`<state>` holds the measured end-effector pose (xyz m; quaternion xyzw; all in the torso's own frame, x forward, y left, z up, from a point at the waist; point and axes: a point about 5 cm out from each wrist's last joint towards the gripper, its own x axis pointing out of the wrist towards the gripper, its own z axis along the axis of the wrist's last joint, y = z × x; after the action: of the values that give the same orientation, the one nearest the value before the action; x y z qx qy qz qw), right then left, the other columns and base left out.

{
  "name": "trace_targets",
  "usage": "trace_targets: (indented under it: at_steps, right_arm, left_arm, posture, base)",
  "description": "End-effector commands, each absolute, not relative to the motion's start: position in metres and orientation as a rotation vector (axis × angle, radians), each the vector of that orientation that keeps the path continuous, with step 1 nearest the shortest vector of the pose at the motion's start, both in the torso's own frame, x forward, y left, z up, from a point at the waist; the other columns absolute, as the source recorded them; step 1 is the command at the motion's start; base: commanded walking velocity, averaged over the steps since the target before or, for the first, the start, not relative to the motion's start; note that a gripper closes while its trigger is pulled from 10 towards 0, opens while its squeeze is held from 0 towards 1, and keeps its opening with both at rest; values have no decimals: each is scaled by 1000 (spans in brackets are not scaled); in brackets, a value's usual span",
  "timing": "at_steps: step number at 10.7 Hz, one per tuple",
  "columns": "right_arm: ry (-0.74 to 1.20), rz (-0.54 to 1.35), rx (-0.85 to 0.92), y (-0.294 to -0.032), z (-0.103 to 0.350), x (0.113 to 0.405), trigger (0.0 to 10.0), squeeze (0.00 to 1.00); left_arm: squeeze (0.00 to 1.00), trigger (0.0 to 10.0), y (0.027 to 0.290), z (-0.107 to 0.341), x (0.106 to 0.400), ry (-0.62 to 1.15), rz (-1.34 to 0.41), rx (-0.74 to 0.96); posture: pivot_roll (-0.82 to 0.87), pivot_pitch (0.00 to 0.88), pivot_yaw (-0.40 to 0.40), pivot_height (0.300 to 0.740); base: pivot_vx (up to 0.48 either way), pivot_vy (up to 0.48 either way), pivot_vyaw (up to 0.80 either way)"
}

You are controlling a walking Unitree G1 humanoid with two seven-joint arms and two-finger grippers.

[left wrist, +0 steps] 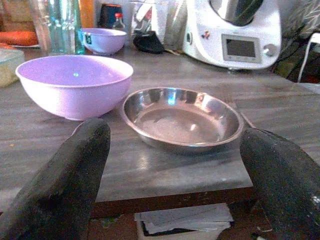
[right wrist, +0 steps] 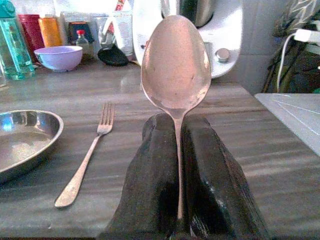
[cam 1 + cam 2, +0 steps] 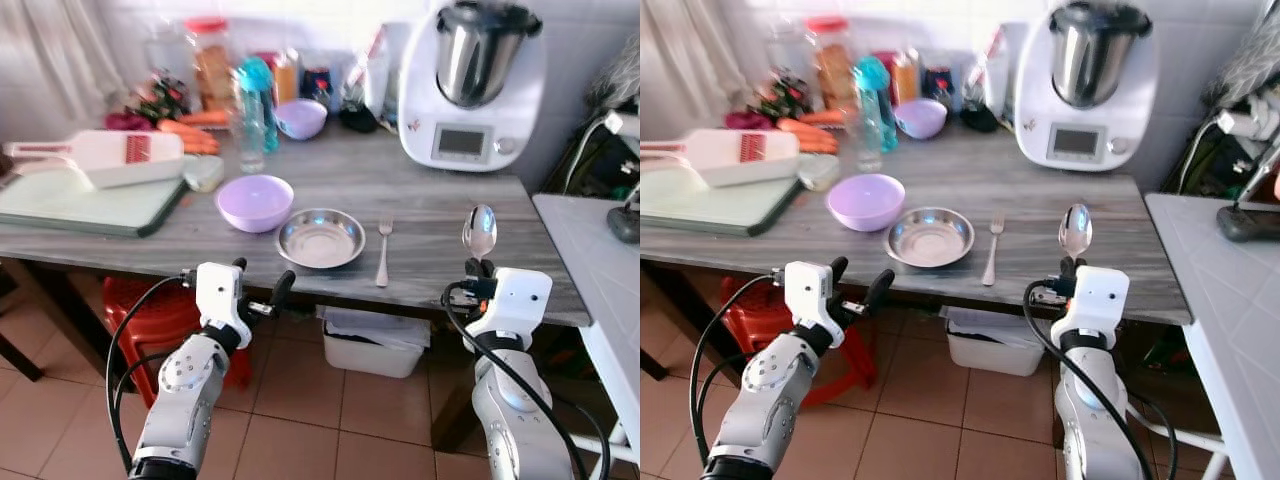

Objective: Setting the table

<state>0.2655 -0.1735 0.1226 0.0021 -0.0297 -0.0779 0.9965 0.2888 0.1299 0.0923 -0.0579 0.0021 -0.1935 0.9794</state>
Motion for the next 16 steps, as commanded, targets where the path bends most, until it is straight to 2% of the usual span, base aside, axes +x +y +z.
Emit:
trace_targets:
  at_steps: [1,5,10,12,14,16]
  right_arm:
    - [-72,-168,-3,-176,125,266,10000,0]
    - [-69,-165,-3,-176,124,266,10000,0]
    - [-71,-156,-14,-175,123,264,10000,0]
    - [-66,-155,-8,-175,123,264,10000,0]
    - [-25,-152,24,-175,118,270,10000,0]
    - [18,-140,42,-177,113,276,10000,0]
  left_arm:
    - [0,10000,127,97,290,-8,-408,-115]
    - [0,10000,126,96,289,-7,-408,-119]
    - [0,10000,139,100,284,-44,-360,-103]
    - [0,10000,141,96,274,-31,-399,-83]
    - [0,10000,141,94,261,1,-560,-87]
    - [0,10000,139,90,256,65,-640,-125]
  posture:
    - [0,0,11,740]
    - [-3,0,9,740]
    - [-5,1,15,740]
    - [-2,3,17,740]
    - [2,10,17,740]
    - [4,12,16,740]
  base:
    - [304,0,0]
    - [294,0,0]
    - [0,0,0]
    - [0,0,0]
    - [0,0,0]
    - [0,0,0]
